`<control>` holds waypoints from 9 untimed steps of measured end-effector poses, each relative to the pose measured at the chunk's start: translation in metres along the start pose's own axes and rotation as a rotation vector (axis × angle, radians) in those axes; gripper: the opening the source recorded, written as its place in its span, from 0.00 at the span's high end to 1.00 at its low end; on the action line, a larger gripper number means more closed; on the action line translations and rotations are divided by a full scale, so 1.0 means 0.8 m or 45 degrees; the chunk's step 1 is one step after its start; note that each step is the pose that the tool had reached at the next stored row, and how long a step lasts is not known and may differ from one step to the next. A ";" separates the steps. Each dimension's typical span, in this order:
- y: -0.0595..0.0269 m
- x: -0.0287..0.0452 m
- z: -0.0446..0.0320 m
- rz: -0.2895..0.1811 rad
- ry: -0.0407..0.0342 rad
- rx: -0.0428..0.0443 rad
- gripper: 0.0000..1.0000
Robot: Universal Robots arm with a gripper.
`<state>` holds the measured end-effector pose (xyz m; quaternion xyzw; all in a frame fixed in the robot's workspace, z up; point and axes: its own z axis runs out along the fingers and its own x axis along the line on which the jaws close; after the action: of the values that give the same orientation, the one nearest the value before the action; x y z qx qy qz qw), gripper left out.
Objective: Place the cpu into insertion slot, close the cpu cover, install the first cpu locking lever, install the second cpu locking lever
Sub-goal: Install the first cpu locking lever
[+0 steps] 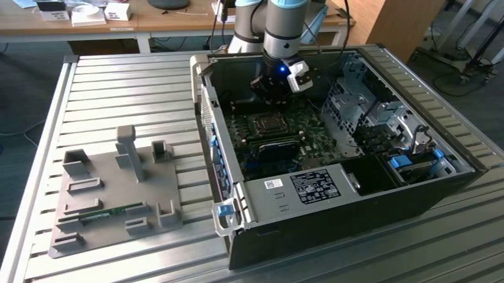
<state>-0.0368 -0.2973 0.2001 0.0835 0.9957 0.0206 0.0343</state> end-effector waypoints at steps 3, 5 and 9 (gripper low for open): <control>0.000 0.0007 0.0011 0.000 -0.0037 0.003 0.90; 0.000 0.0012 0.0016 -0.001 -0.0062 0.006 0.90; 0.000 0.0019 0.0023 -0.001 -0.0113 0.009 0.90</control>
<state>-0.0382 -0.2973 0.1982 0.0832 0.9956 0.0166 0.0385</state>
